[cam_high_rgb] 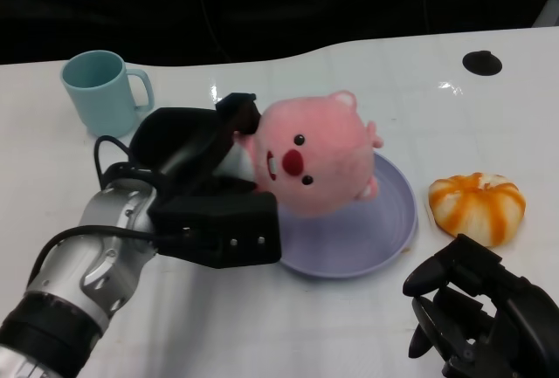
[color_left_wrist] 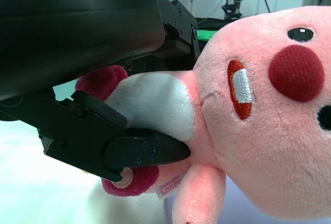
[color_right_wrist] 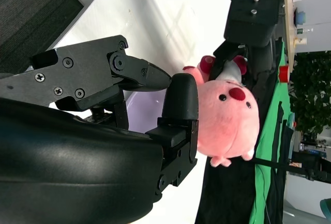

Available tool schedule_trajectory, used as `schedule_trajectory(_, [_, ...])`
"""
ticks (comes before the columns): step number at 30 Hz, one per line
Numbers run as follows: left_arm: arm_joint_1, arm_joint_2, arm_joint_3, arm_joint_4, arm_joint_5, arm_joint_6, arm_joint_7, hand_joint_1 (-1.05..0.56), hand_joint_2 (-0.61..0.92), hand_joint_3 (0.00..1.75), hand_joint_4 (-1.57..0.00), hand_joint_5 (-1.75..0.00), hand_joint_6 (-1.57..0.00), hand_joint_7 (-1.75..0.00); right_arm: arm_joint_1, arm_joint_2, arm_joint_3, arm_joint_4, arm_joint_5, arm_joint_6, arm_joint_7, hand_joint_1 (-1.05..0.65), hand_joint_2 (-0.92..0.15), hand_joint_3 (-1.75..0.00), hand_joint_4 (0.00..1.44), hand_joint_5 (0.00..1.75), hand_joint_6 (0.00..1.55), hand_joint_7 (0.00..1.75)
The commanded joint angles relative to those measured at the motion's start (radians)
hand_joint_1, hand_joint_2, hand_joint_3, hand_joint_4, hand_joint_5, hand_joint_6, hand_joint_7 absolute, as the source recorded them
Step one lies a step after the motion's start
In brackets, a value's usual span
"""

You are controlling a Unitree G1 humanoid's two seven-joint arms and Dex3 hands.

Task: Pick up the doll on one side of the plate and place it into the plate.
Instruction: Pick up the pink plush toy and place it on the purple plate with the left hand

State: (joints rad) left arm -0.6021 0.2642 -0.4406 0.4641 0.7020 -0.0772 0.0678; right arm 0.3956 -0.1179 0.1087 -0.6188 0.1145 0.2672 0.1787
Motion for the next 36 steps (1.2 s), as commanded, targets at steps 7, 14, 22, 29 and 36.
schedule_trajectory(7, [-0.079,-0.07,-0.04,0.076,0.013,0.036,-0.037,-0.24,0.62,0.93,-0.89,-1.75,-0.68,-1.75,0.005,-0.021,0.003,-0.02,-0.012,0.0,0.004,-0.32,-0.92,-0.56,0.54,1.7,0.44,1.62])
schedule_trajectory(14, [-0.119,-0.118,-0.056,0.157,0.019,0.044,-0.025,-0.24,0.61,0.94,-0.87,-1.75,-0.66,-1.75,0.002,-0.029,0.002,-0.009,-0.015,-0.007,0.017,-0.34,-0.92,-0.55,0.55,1.7,0.45,1.61])
schedule_trajectory(22, [-0.152,-0.133,-0.056,0.219,0.003,0.013,-0.026,-0.22,0.61,0.69,-0.84,-1.75,-0.69,-1.42,0.009,-0.022,-0.002,-0.009,-0.006,-0.015,0.025,-0.32,-0.91,-0.56,0.55,1.71,0.45,1.61])
schedule_trajectory(29, [-0.153,-0.132,-0.04,0.207,-0.052,0.0,-0.093,-0.34,0.89,0.24,-0.55,-1.18,-0.76,-0.09,0.011,-0.027,-0.009,-0.011,-0.008,-0.005,0.024,-0.33,-0.91,-0.56,0.55,1.71,0.45,1.61])
schedule_trajectory(36, [-0.158,-0.078,-0.051,0.152,-0.065,-0.029,-0.234,-0.77,0.92,0.29,-0.27,-0.34,-0.28,0.0,0.009,-0.017,-0.003,-0.005,-0.002,-0.002,0.022,-0.33,-0.91,-0.56,0.54,1.71,0.45,1.62])
